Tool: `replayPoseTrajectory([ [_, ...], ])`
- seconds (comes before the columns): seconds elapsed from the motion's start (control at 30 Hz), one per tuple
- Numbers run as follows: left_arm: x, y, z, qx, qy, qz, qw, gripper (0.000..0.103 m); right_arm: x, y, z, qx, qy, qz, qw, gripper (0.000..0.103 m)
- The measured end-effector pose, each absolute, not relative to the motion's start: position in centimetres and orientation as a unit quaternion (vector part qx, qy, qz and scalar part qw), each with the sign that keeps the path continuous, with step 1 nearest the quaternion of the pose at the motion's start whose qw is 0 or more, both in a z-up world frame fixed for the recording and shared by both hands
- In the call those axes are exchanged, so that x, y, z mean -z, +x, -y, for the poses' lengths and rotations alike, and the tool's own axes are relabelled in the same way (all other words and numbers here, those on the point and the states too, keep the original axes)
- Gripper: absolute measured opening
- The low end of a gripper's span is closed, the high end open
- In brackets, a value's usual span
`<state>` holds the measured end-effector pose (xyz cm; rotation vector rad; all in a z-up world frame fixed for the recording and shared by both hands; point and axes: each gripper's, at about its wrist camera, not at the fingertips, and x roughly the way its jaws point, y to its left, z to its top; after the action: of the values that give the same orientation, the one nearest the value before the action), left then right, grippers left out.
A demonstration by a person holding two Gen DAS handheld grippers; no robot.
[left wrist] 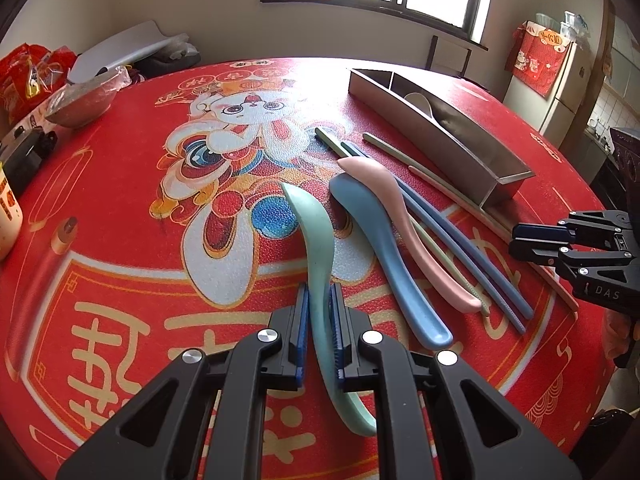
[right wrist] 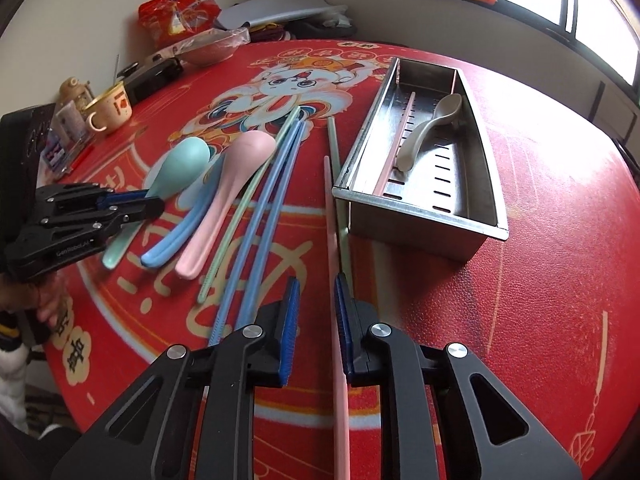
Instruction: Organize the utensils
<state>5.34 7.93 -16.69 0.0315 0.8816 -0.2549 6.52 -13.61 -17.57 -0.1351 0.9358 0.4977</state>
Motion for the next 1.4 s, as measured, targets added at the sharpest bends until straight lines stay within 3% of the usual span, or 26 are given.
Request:
replayPoseTrajectory([
  [0.67, 16.7, 5.4, -8.2, 0.13, 0.004, -0.426, 0.895, 0.012, 17.9, 5.1, 13.5, -0.23, -0.1, -0.461, 0.851, 0.017],
  [0.87, 16.7, 5.4, -8.2, 0.13, 0.003, -0.426, 0.895, 0.012, 17.9, 4.6, 12.9, -0.233, -0.115, -0.447, 0.856, 0.007],
  [1.2, 16.7, 5.4, -8.1, 0.129, 0.007, -0.425, 0.896, 0.012, 18.0, 4.9, 13.4, -0.232, -0.087, -0.45, 0.858, 0.007],
  [1.4, 16.4, 5.0, -8.1, 0.122, 0.008, -0.416, 0.901, 0.007, 18.1, 4.9, 13.8, -0.241, -0.057, -0.446, 0.86, 0.007],
])
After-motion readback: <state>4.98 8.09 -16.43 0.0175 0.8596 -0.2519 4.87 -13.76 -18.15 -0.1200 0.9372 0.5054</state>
